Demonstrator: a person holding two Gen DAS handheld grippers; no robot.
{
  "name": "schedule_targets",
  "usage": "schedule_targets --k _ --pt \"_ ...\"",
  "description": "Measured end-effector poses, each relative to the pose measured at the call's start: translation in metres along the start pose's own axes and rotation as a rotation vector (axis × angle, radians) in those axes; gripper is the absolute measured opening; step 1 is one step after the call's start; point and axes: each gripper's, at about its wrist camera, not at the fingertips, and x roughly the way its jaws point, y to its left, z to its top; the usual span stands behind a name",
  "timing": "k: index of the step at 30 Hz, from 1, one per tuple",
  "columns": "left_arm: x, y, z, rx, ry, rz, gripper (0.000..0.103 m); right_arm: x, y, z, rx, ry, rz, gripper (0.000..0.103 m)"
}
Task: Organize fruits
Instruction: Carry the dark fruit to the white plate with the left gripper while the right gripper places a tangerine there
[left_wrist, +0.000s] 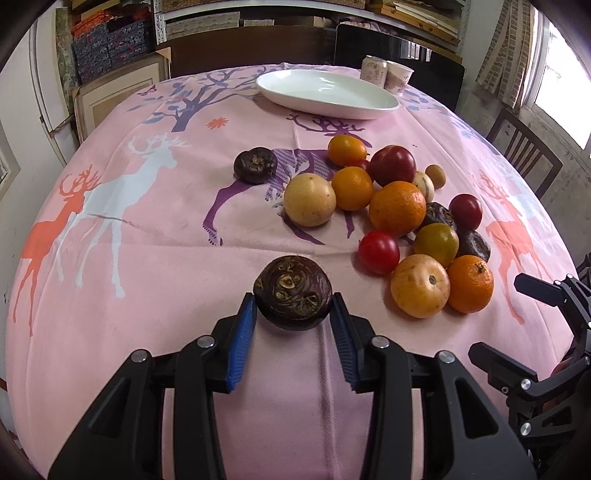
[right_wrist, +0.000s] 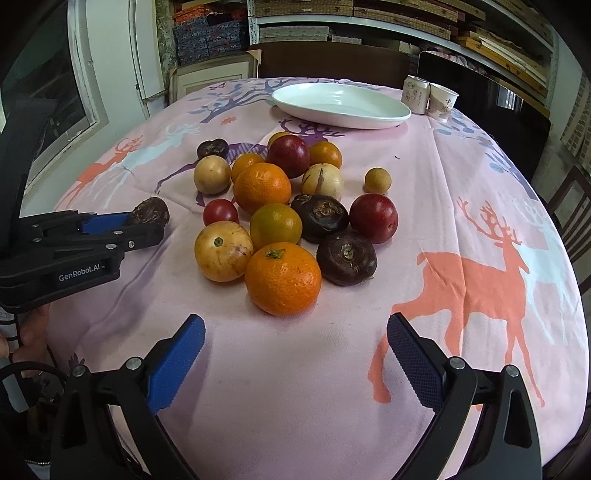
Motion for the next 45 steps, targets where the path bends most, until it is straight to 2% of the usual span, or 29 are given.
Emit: schedule_targets --k 1,6,16,20,23,26,29,32,36,38,40,45 --pt "0.000 0.001 0.000 -0.002 0.000 0.001 0.040 0.001 0.000 0.000 0.001 0.010 0.010 0.085" --pt "0.003 0.009 0.000 -0.018 0.003 -0.003 0.040 0.010 0.001 0.000 0.011 0.053 0.036 0.072" --pt "0.009 0.014 -0.001 -0.020 0.013 -0.011 0.040 0.028 0.005 0.022 0.021 0.033 0.014 0.046" --pt "0.008 0.012 0.000 -0.014 0.011 -0.010 0.040 0.027 0.002 0.023 0.028 0.023 0.031 0.045" --pt "0.004 0.011 0.002 -0.003 0.000 -0.009 0.040 0.017 -0.005 0.022 0.040 0.017 0.077 0.044" --pt "-0.009 0.011 0.012 0.004 -0.029 -0.019 0.040 -0.004 -0.016 0.026 0.041 -0.037 0.108 0.044" --pt "-0.023 0.009 0.035 0.027 -0.073 -0.024 0.040 -0.026 -0.030 0.043 0.038 -0.118 0.111 0.045" --pt "-0.030 0.003 0.068 0.046 -0.113 -0.022 0.040 -0.038 -0.044 0.071 0.012 -0.219 0.043 0.045" --pt "-0.016 -0.007 0.119 0.050 -0.151 -0.005 0.040 -0.022 -0.064 0.121 -0.008 -0.290 0.055 0.045" --pt "0.006 -0.010 0.148 0.034 -0.134 -0.022 0.040 -0.001 -0.070 0.147 -0.012 -0.290 0.058 0.045" --pt "0.035 -0.010 0.177 0.001 -0.101 -0.033 0.040 0.030 -0.077 0.172 -0.002 -0.255 0.054 0.045" --pt "0.098 -0.006 0.224 -0.026 -0.042 -0.002 0.040 0.091 -0.096 0.213 0.028 -0.156 0.030 0.045"
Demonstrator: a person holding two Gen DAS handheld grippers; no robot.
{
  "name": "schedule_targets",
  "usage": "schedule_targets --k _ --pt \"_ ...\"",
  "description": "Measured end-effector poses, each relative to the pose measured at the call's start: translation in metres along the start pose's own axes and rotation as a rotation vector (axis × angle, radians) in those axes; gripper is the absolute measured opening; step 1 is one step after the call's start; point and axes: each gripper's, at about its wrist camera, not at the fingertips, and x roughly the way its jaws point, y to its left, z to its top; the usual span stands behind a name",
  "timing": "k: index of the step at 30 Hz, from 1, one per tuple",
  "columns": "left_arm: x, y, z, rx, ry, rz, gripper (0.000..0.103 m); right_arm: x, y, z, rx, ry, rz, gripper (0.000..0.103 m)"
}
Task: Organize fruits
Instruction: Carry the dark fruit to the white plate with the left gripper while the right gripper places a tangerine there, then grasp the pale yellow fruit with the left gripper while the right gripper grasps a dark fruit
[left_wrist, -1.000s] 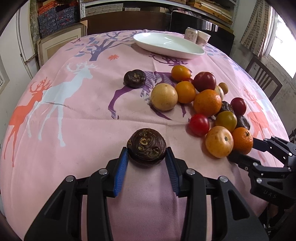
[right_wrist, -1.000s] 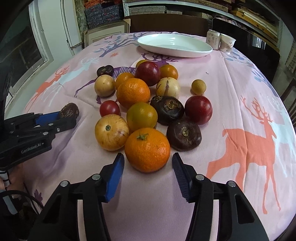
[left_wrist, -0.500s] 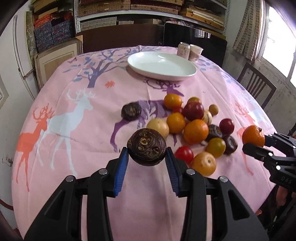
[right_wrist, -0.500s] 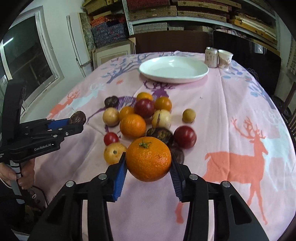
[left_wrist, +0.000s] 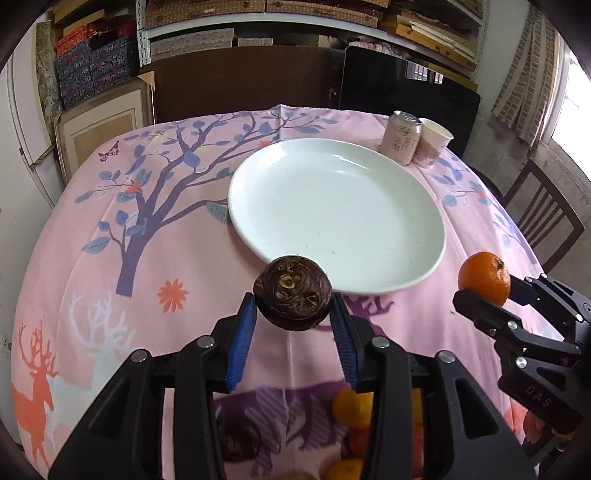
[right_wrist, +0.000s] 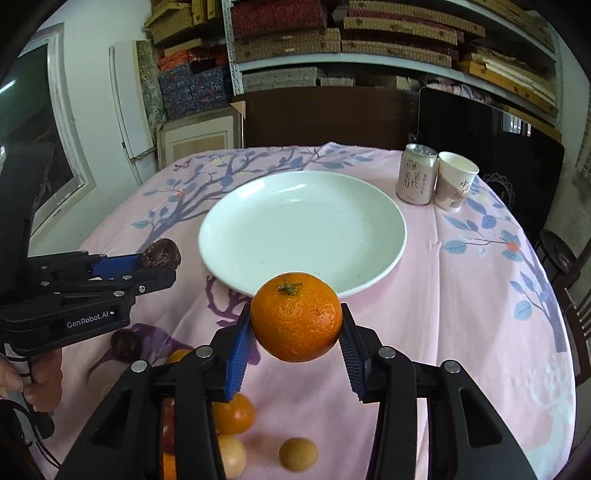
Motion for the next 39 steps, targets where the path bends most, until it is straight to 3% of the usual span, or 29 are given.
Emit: schedule_targets --k 8,9,10,11,15,17,23,27,33,39 --pt "0.053 -0.003 0.036 -0.002 0.017 0.006 0.041 0.056 -0.010 0.015 -0.017 0.051 -0.015 0.046" --pt "0.056 -0.003 0.037 -0.006 0.029 -0.007 0.041 0.058 -0.009 0.016 -0.021 0.047 -0.019 0.052" --pt "0.060 -0.002 0.039 -0.029 0.044 -0.038 0.041 0.058 -0.009 0.018 -0.028 0.032 -0.034 0.065" --pt "0.059 0.000 0.039 -0.049 0.042 -0.052 0.044 0.055 -0.008 0.018 -0.035 0.007 -0.051 0.068" --pt "0.047 -0.002 0.035 -0.051 0.019 -0.039 0.059 0.038 -0.008 0.016 -0.024 -0.012 -0.032 0.069" --pt "0.035 -0.001 0.028 -0.047 0.014 -0.034 0.060 0.024 -0.008 0.007 -0.013 -0.004 -0.019 0.069" --pt "-0.019 0.006 -0.016 0.006 -0.013 0.000 0.075 -0.028 -0.006 -0.039 -0.002 0.039 0.001 0.070" --pt "-0.051 0.007 -0.061 0.096 0.011 0.027 0.076 -0.065 -0.004 -0.076 0.010 0.040 0.000 0.076" --pt "-0.080 0.015 -0.116 0.070 0.034 -0.011 0.079 -0.087 0.003 -0.122 0.044 0.077 0.001 0.077" --pt "-0.085 0.019 -0.146 0.031 0.068 -0.014 0.079 -0.096 0.008 -0.150 0.081 0.107 0.016 0.077"
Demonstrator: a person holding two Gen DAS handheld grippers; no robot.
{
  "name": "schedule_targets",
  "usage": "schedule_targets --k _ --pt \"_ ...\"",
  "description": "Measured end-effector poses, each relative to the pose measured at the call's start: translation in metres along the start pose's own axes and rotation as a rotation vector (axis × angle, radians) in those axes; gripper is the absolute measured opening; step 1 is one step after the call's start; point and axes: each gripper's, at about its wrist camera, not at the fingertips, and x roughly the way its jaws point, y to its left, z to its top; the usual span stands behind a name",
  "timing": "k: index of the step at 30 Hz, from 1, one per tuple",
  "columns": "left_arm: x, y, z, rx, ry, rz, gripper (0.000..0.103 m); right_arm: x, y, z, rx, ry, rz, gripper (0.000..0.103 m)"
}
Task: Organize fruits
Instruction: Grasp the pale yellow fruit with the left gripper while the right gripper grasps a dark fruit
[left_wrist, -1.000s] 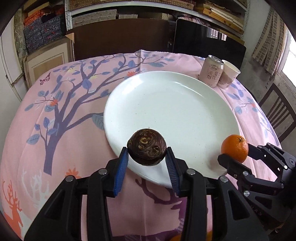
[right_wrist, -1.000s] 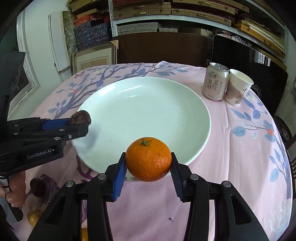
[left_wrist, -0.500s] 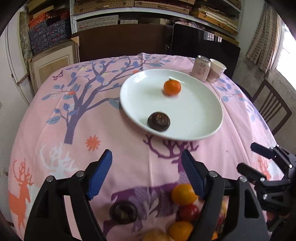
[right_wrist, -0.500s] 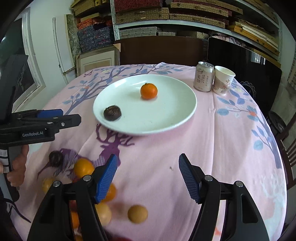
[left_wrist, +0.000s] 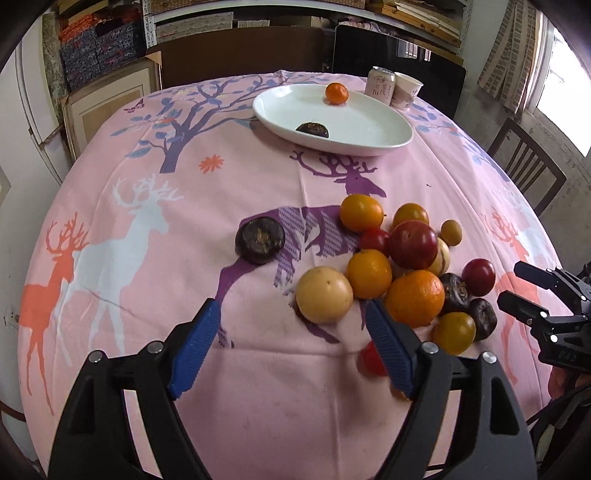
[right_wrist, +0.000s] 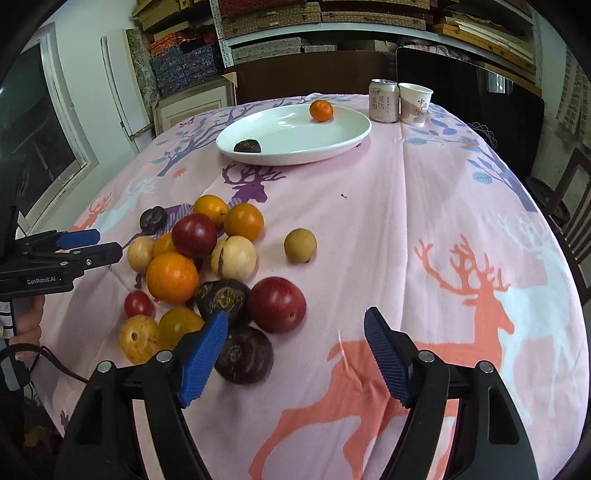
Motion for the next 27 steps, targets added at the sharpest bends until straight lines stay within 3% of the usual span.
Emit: schedule_targets --k 11,15,18,25,27 --pt "0.011 0.005 -0.023 -0.029 0.031 0.009 0.079 0.021 0.030 -0.023 -0.103 0.091 -0.055 0.077" --pt "0.013 0.004 -0.022 -0.018 0.027 0.013 0.079 0.026 0.036 -0.016 -0.117 0.091 -0.068 0.068" --pt "0.017 0.003 -0.021 -0.020 0.037 0.016 0.079 0.027 0.042 -0.012 -0.135 0.079 -0.064 0.042" --pt "0.023 0.001 -0.019 -0.016 0.043 0.022 0.078 0.022 0.036 -0.016 -0.102 0.057 -0.040 0.042" --pt "0.025 0.000 -0.017 -0.012 0.044 0.025 0.072 0.020 0.035 -0.017 -0.098 0.055 -0.032 0.042"
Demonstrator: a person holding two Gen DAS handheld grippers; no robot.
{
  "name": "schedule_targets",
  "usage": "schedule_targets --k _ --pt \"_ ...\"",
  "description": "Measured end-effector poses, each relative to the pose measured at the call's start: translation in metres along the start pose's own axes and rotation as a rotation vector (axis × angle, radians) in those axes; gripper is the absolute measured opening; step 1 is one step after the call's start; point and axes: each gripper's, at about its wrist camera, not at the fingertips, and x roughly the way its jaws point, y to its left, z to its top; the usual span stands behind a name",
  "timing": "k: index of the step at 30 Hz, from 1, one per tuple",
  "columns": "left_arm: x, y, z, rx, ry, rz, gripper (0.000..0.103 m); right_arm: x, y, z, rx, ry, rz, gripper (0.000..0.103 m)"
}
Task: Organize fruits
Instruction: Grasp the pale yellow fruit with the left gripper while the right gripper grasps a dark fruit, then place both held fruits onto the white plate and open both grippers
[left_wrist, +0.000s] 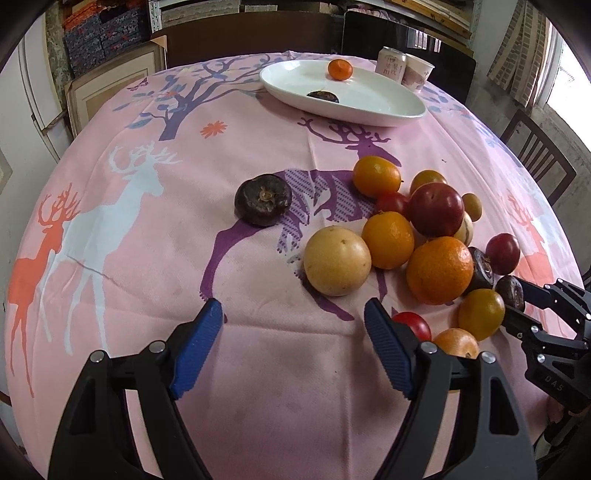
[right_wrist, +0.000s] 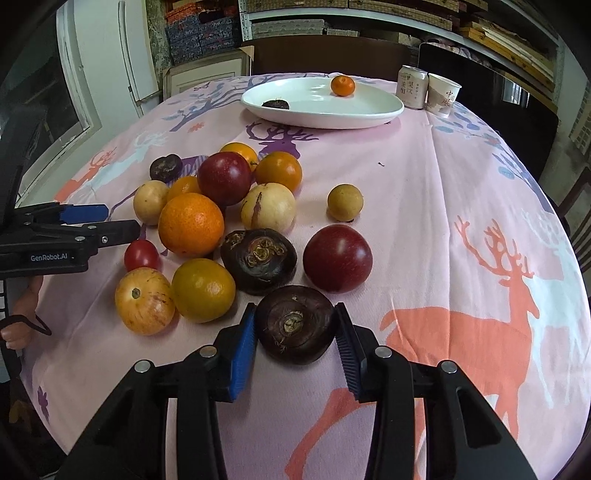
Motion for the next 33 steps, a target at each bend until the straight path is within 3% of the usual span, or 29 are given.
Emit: schedule_targets --k 2,13,15,16,22,27,33 --pt "0.005 -0.002 0.004 0.002 0.010 -0.001 0.063 -0.001 -0.001 -0.001 0.002 -0.001 0.003 0.042" --pt "0.020 -0.018 0.018 0.020 0.027 -0.003 0.062 -0.004 -0.003 -0.005 0.009 -0.002 0.011 0.042" --pt "0.019 -0.018 0.019 0.024 0.016 -0.010 0.043 -0.005 -0.003 -0.006 0.012 -0.001 0.011 0.042" --pt "0.018 -0.019 0.019 0.026 0.014 -0.038 0.039 -0.005 -0.003 -0.006 0.013 0.000 0.012 0.042" --pt "0.007 -0.018 0.014 0.032 0.002 -0.027 0.039 -0.009 -0.003 -0.006 0.012 -0.010 0.015 0.042" --pt "-0.020 -0.015 0.020 0.040 -0.051 -0.043 0.039 -0.036 -0.007 0.010 0.012 -0.105 0.024 0.042" --pt "-0.045 -0.018 0.053 0.054 -0.120 -0.055 0.039 -0.068 -0.012 0.053 -0.038 -0.259 0.010 0.042"
